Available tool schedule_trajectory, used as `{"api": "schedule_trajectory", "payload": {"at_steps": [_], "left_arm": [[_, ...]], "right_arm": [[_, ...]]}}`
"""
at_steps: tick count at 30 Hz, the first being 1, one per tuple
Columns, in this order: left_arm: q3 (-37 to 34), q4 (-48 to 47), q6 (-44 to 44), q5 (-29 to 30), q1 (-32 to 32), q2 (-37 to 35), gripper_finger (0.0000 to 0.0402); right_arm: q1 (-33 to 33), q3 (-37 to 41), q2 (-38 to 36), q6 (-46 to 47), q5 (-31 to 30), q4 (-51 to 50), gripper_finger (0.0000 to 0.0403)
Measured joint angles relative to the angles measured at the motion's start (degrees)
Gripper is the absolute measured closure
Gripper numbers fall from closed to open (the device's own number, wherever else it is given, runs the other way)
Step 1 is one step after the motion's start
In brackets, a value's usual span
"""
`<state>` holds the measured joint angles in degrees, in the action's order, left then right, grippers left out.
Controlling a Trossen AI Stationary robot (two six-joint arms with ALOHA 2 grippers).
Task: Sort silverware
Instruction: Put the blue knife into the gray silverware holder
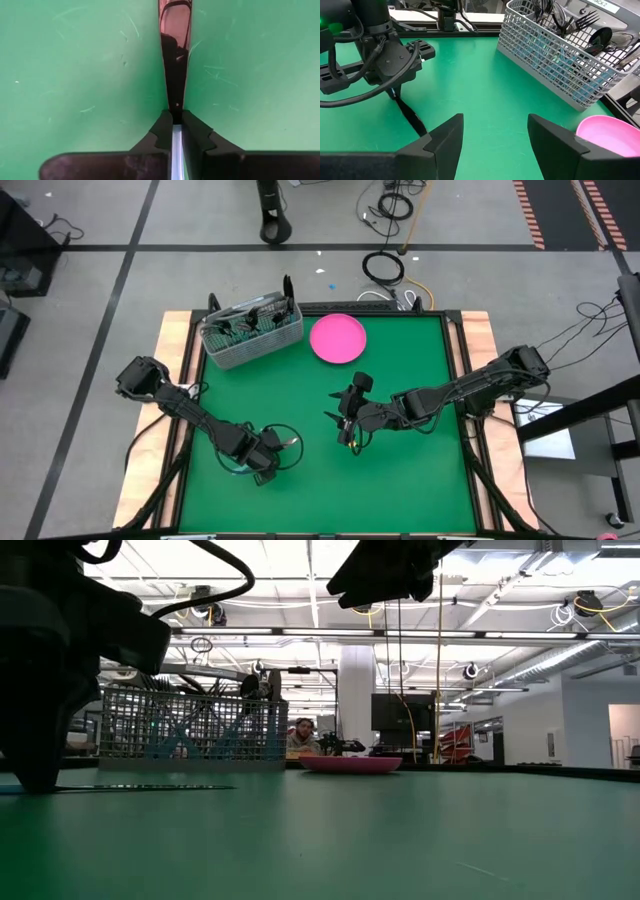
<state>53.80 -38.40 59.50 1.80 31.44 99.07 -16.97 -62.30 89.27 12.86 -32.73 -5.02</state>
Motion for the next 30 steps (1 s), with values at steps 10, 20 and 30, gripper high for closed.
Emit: {"api": "schedule_trajectory", "payload": {"at_steps": [10, 20, 30], "left_arm": [[1.8, -1.5, -1.9, 1.7, -0.8, -3.3, 0.0393], [2.0, -1.7, -4.3, 2.3, -2.9, -8.9, 0.0391], [2.0, -1.7, -3.1, -2.3, -1.7, -5.9, 0.0359]], "right_arm": [[0.0, 0.0, 0.0, 0.0, 0.0, 0.0, 0.0193], [0.0, 0.0, 0.0, 0.0, 0.0, 0.0, 0.0193], [0.0, 0.0, 0.0, 0.0, 0.0, 0.0, 0.0193]]}}
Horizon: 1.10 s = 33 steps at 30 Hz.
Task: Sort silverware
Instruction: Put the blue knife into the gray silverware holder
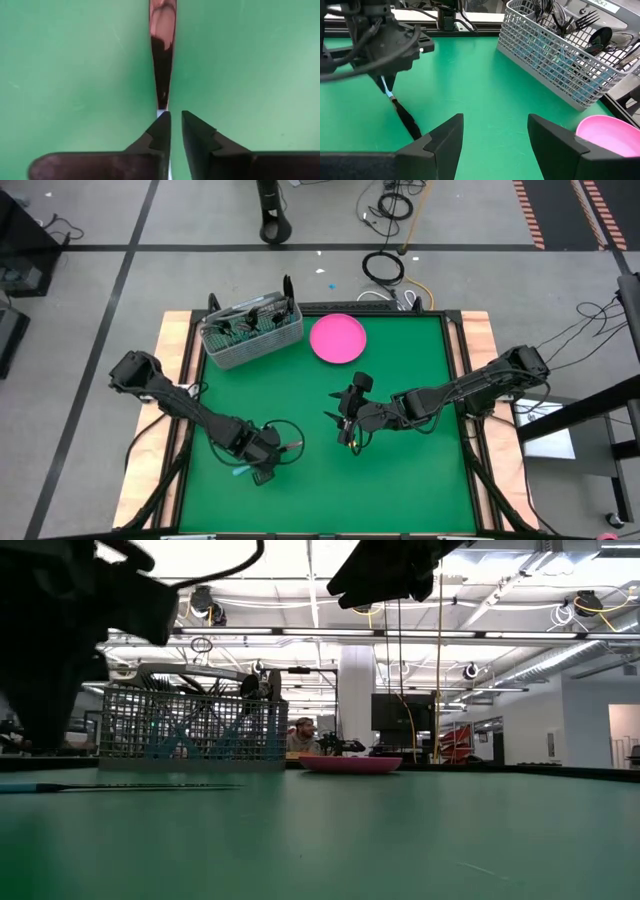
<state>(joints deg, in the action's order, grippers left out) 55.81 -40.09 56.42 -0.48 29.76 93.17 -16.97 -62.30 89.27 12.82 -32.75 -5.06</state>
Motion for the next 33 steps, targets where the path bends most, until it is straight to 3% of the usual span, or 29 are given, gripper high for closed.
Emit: {"api": "schedule_trajectory", "payload": {"at_steps": [7, 12, 27, 33], "left_arm": [[0.0, -2.4, -1.7, -1.2, 0.0, 3.4, 0.0293], [0.0, -0.9, -1.8, -1.1, 0.0, 4.5, 0.0269], [0.3, 0.0, -4.9, -0.6, -0.1, 7.6, 0.0269], [0.2, -0.1, -5.8, -1.0, -0.1, 7.7, 0.0305]], "right_arm": [[0.0, 0.0, 0.0, 0.0, 0.0, 0.0, 0.0193], [0.0, 0.0, 0.0, 0.0, 0.0, 0.0, 0.0193], [0.0, 0.0, 0.0, 0.0, 0.0, 0.0, 0.0193], [0.0, 0.1, 0.0, 0.0, 0.0, 0.0, 0.0193]]}}
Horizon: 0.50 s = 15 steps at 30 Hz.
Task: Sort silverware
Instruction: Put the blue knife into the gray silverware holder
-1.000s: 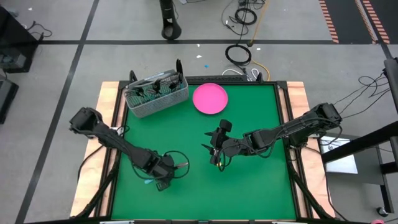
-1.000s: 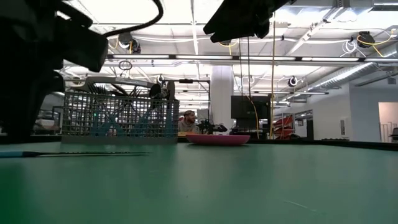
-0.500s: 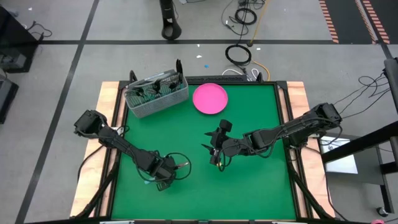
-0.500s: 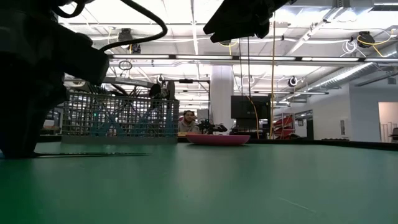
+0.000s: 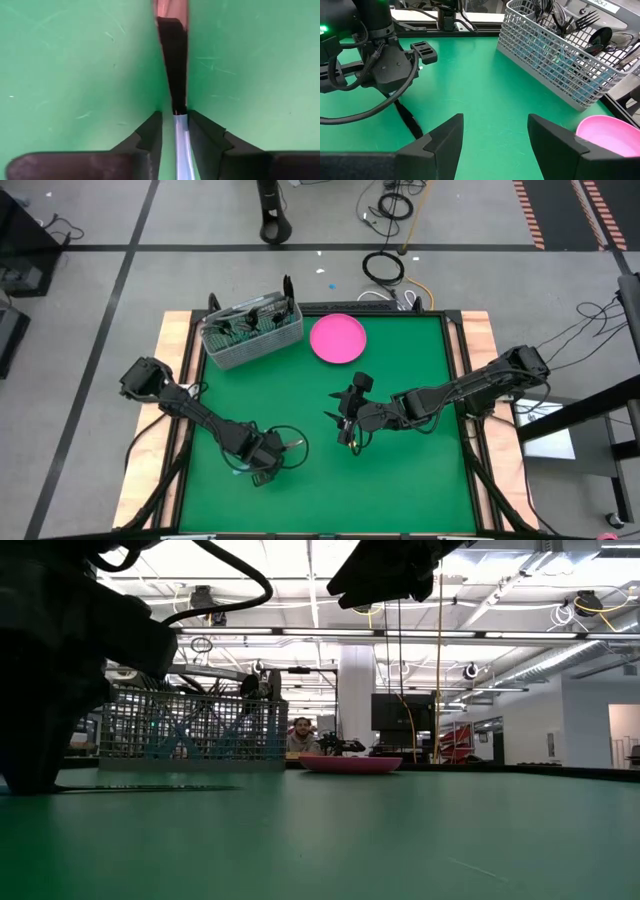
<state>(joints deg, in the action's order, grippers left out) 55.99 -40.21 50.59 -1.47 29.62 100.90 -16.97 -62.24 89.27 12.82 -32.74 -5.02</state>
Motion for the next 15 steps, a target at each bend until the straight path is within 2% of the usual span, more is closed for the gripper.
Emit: {"api": "schedule_trajectory", "payload": {"at_steps": [7, 15], "left_arm": [[0.0, 0.0, -0.1, 0.0, -0.1, 0.0, 0.0358], [-0.1, 0.1, -0.1, 0.0, -0.1, 0.1, 0.0371]], "right_arm": [[0.0, 0.0, 0.0, 0.0, 0.0, 0.0, 0.0193], [0.0, 0.0, 0.0, 0.0, 0.0, 0.0, 0.0193]]}}
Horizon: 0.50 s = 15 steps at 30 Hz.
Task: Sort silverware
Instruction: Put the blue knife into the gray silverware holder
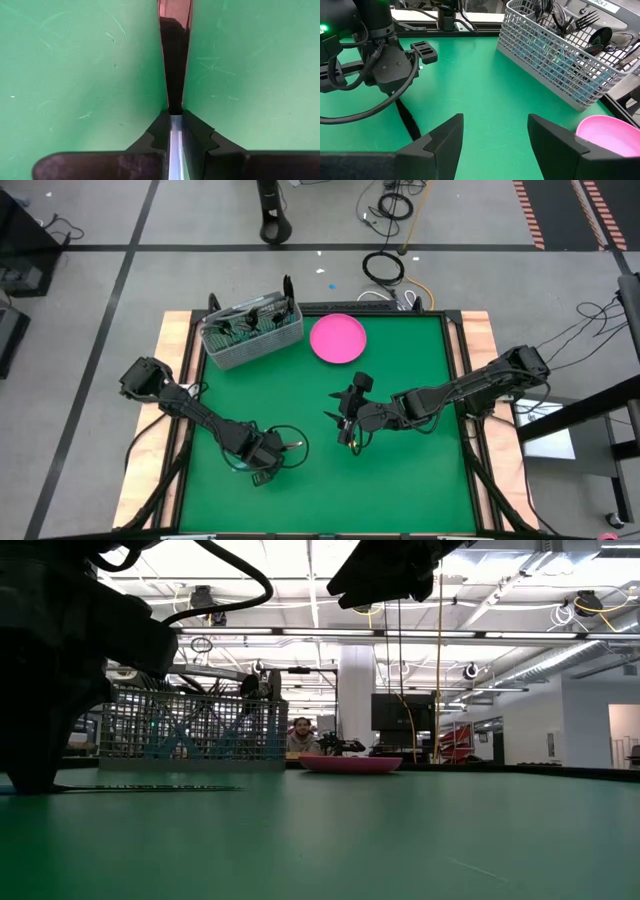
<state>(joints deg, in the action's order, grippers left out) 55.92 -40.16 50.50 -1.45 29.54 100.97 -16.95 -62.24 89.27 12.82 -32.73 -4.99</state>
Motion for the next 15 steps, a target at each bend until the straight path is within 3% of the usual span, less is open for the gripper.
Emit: {"api": "schedule_trajectory", "payload": {"at_steps": [15], "left_arm": [[0.0, 0.1, -0.3, 0.0, 0.0, 0.0, 0.0373]], "right_arm": [[0.0, 0.0, 0.0, 0.0, 0.0, 0.0, 0.0193]]}}
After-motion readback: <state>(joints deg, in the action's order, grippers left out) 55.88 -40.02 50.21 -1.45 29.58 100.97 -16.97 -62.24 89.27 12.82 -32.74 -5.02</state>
